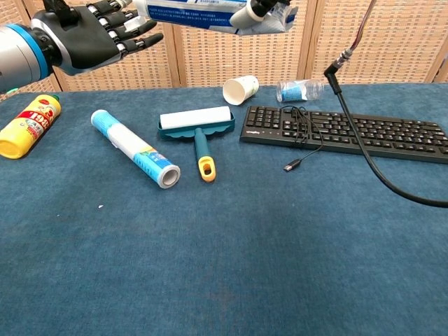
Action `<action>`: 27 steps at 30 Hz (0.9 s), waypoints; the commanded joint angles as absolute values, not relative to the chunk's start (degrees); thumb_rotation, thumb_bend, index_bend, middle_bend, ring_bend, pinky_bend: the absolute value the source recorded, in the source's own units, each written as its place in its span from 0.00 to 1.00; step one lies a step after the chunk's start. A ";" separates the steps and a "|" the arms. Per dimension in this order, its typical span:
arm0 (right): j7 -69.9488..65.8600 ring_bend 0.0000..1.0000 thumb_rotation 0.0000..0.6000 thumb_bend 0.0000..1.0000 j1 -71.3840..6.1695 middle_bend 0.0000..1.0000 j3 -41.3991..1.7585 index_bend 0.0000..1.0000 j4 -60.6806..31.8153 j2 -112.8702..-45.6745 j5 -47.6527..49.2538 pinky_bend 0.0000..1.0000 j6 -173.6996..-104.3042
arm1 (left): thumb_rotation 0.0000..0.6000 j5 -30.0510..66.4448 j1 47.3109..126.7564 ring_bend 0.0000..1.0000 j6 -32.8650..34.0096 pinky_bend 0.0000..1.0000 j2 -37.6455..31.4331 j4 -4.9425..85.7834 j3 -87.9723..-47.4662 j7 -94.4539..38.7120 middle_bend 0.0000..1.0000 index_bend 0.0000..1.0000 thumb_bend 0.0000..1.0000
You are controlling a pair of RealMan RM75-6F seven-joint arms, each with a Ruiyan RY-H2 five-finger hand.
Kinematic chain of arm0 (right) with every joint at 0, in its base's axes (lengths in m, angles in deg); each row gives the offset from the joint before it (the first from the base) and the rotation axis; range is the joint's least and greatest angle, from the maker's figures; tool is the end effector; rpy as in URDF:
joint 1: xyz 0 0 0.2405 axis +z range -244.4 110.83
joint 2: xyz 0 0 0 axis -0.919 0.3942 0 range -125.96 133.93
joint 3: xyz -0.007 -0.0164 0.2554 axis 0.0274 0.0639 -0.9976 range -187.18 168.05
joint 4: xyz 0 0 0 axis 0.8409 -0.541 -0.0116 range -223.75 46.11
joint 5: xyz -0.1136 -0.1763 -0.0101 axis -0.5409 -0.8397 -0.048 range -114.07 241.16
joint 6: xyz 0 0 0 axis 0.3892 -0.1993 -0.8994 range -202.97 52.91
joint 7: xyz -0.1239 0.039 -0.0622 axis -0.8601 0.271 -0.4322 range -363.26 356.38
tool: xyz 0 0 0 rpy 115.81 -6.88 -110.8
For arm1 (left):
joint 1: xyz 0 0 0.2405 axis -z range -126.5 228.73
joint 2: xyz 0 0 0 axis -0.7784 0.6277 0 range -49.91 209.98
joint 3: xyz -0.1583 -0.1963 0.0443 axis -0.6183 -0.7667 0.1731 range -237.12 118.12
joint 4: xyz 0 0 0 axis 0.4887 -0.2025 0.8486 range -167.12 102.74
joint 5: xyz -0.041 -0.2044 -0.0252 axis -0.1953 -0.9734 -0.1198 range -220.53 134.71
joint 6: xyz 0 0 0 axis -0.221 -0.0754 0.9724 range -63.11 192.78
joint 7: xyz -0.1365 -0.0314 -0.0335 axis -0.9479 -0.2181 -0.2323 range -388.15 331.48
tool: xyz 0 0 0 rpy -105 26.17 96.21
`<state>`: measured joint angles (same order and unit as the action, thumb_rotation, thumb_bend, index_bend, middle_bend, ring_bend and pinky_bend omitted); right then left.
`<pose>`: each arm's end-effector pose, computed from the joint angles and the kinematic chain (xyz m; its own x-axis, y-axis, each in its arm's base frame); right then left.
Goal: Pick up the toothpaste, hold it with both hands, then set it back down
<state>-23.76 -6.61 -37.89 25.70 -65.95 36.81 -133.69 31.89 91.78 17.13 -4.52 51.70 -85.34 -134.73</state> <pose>0.0153 -0.3619 0.0947 0.0130 -0.3298 0.9440 -0.9514 -0.2945 -0.0898 -0.1091 0.3894 0.0444 -0.9181 0.3383 -0.2063 -0.1003 0.3052 0.9470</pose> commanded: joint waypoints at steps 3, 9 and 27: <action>-23.00 0.57 1.00 0.72 -6.26 0.66 -37.44 0.70 25.52 -66.09 37.08 0.64 -133.41 | 0.31 32.44 91.04 0.00 16.07 0.00 -5.94 52.86 -84.97 -136.96 0.00 0.00 0.00; -22.09 0.57 1.00 0.72 -6.01 0.67 -36.70 0.71 25.45 -66.42 36.78 0.64 -133.50 | 0.34 33.15 91.16 0.00 15.59 0.00 -6.96 53.48 -85.05 -138.99 0.00 0.00 0.00; -27.54 0.58 1.00 0.71 -4.04 0.67 -31.45 0.71 23.46 -69.87 33.07 0.64 -138.36 | 0.36 32.62 93.42 0.00 15.86 0.00 -7.69 54.62 -85.10 -130.00 0.00 0.00 0.00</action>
<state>-27.02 -4.25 -31.74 23.54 -69.66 33.29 -137.94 32.72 93.01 15.80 -7.67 54.62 -85.56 -132.58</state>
